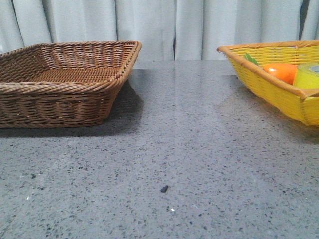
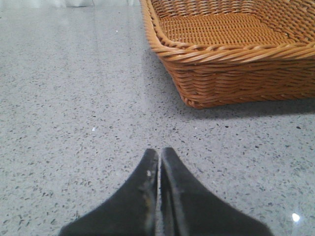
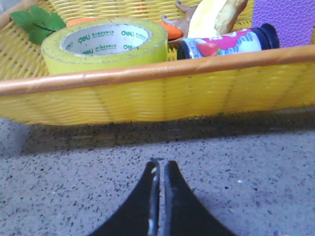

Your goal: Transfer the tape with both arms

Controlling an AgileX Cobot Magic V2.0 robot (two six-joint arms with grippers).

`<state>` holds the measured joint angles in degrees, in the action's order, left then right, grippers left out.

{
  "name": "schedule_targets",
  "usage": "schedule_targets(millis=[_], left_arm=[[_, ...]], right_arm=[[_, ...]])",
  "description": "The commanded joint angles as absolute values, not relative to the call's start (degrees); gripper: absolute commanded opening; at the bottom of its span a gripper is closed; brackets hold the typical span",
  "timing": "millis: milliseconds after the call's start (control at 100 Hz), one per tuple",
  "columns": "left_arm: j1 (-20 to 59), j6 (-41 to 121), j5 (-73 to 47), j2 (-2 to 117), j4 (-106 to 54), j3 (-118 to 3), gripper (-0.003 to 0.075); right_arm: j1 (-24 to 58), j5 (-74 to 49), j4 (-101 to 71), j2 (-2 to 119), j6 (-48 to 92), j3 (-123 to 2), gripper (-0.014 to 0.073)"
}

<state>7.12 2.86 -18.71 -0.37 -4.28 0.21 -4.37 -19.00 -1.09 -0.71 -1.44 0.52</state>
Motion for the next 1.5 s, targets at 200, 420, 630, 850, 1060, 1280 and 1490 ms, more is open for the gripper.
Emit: schedule_targets(millis=[200, 420, 630, 850, 1060, 1280, 1490], left_arm=[[6.98, 2.32, -15.2, -2.07, -4.86, 0.67, -0.002], [6.98, 2.32, -14.05, -2.07, -4.86, 0.67, -0.002], [6.98, 2.32, -10.46, -2.07, -4.86, 0.67, -0.002], [6.98, 2.32, -10.46, -2.07, -4.86, 0.67, -0.002], [6.98, 2.32, -10.46, -2.07, -4.86, 0.67, -0.002], [6.98, 2.32, -9.71, -2.07, -4.86, 0.67, -0.002], [6.98, 2.32, -7.64, -2.07, -4.86, 0.67, -0.002]], right_arm=[[-4.64, -17.91, -0.73, -1.7, -0.94, 1.82, -0.0074], [-4.64, -17.91, -0.73, -1.7, -0.94, 1.82, -0.0074], [-4.64, -17.91, -0.73, -1.7, -0.94, 1.82, -0.0074], [-4.64, -17.8, -0.73, -1.7, -0.94, 1.82, -0.0074], [-4.64, -17.7, -0.73, -1.7, -0.94, 1.82, -0.0074], [-4.64, -17.09, -0.73, -1.7, -0.94, 1.82, -0.0074], [-4.64, -16.66, -0.73, -1.7, -0.94, 1.82, -0.0074]])
